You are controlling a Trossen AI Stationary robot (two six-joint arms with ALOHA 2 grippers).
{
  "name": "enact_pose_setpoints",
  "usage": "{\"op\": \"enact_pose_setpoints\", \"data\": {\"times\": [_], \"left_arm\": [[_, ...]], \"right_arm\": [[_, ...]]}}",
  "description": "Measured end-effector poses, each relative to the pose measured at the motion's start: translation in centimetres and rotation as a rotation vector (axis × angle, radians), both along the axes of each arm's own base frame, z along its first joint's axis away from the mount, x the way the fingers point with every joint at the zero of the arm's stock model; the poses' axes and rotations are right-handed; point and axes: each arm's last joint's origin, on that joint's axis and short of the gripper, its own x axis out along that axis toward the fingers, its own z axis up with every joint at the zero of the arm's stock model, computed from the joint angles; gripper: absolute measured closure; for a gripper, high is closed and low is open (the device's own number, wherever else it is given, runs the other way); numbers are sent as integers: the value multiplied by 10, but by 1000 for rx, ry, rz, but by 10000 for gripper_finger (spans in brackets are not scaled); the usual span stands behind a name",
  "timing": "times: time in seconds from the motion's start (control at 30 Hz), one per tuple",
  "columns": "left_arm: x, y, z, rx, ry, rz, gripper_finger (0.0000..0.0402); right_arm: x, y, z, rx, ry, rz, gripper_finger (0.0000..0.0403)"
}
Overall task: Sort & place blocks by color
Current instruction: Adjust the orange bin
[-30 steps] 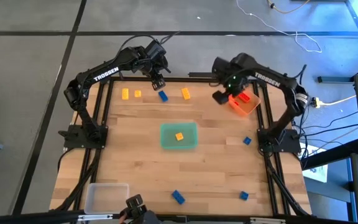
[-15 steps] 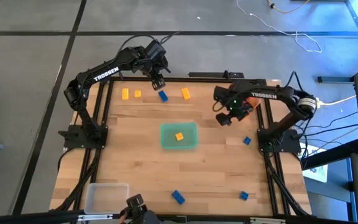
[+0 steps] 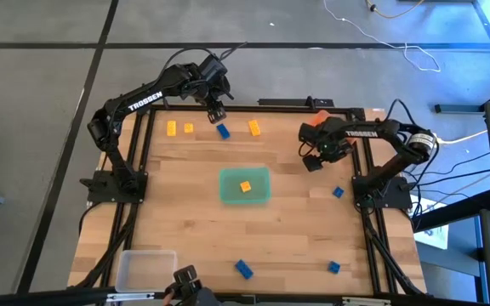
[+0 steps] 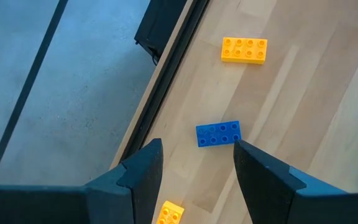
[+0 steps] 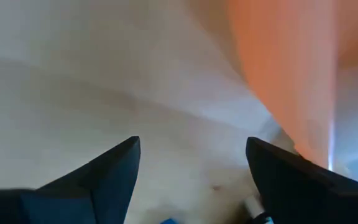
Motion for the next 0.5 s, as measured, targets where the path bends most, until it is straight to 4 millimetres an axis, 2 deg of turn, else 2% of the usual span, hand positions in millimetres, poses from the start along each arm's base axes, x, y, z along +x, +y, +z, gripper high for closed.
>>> {"op": "enact_pose_setpoints", "data": {"times": [0.23, 0.5], "left_arm": [[0, 0, 0, 0, 0, 0, 214], [0, 0, 0, -1, 0, 1, 214]], "right_arm": [[-7, -13, 0, -76, 41, 7, 107], [-10, -33, -1, -177, -10, -26, 107]]}}
